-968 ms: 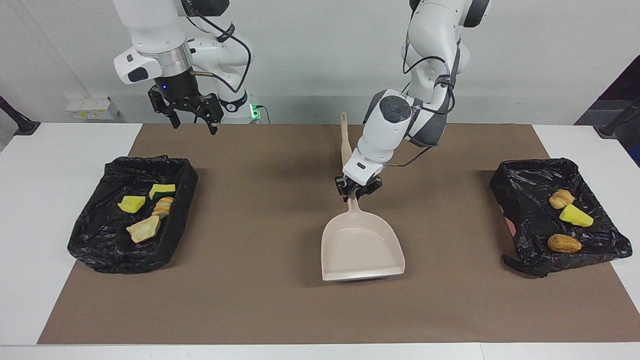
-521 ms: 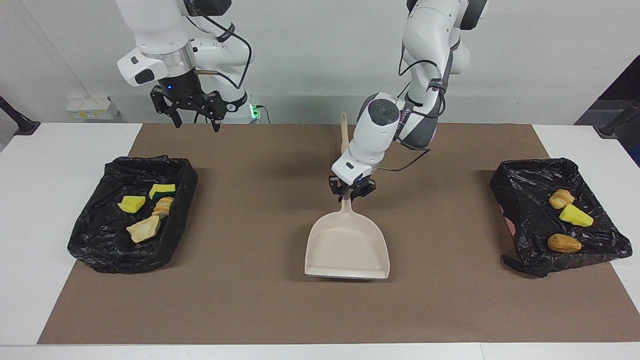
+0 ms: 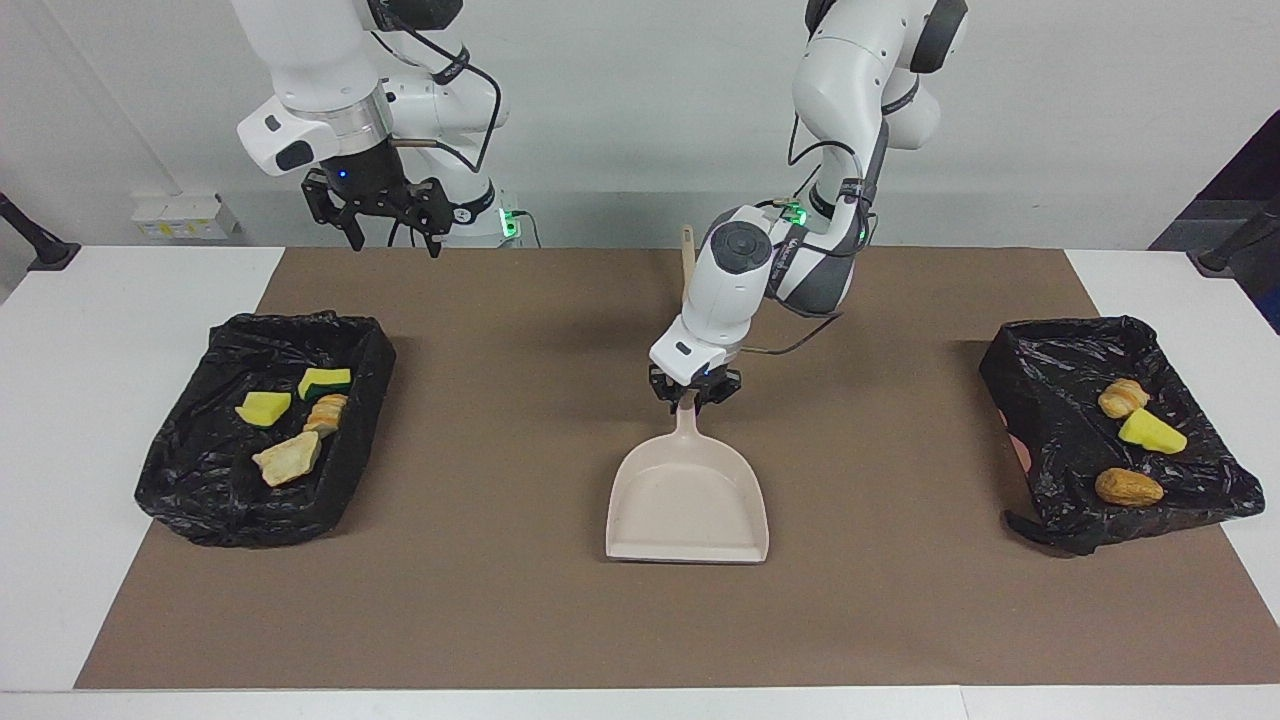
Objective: Sweep and dump trash in bin
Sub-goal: 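Lower the dustpan onto the table and open the left gripper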
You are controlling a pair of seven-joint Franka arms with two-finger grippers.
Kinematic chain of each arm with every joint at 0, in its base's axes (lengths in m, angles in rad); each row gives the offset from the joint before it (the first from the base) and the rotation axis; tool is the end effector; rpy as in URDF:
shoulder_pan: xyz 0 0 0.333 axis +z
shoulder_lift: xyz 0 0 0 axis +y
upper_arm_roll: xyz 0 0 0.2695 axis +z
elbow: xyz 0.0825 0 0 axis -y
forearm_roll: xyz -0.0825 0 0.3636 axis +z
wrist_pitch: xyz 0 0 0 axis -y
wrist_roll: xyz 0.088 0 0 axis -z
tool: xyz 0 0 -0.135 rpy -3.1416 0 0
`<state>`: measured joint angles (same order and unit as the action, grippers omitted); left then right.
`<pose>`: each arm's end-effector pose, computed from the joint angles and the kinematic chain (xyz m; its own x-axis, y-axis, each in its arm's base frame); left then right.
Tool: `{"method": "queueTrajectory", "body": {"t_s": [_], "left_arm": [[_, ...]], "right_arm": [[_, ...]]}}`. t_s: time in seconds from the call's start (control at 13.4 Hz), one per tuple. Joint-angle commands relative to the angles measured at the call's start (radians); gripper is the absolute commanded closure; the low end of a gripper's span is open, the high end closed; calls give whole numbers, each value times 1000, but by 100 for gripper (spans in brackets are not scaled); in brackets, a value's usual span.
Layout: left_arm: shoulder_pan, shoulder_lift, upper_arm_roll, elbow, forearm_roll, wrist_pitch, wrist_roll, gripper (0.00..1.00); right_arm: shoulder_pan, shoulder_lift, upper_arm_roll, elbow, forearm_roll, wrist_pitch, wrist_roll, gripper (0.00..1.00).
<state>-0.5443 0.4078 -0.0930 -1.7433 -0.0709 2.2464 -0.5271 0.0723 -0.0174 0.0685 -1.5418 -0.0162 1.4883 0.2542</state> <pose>0.5082 -0.3766 0.2926 0.9978 -0.0569 0.0327 -0.0607 -0.9896 0.1301 0.5154 0.0710 0.5651 0.9929 -0.1146 -0.0306 -0.1138 -0.9932 0.0259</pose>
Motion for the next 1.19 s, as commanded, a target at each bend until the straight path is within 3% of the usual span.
{"method": "queueTrajectory", "body": {"t_s": [0.0, 0.37, 0.67, 0.89, 1.12], "left_arm": [[-11, -7, 22, 11, 19, -1, -33, 0], [24, -116, 77, 15, 22, -129, -19, 0], [124, -271, 118, -40, 20, -382, 246, 0], [219, -384, 118, -154, 20, -380, 337, 0], [315, -432, 118, -191, 20, -390, 445, 0]], "right_arm": [[-9, 8, 1, 15, 12, 3, -29, 0], [-9, 2, -1, 5, 18, 15, -29, 0], [-8, -1, -1, 2, 18, 17, -18, 0], [-8, -3, -3, -1, 18, 17, -16, 0], [-9, -3, -4, -3, 19, 15, -18, 0]]}}
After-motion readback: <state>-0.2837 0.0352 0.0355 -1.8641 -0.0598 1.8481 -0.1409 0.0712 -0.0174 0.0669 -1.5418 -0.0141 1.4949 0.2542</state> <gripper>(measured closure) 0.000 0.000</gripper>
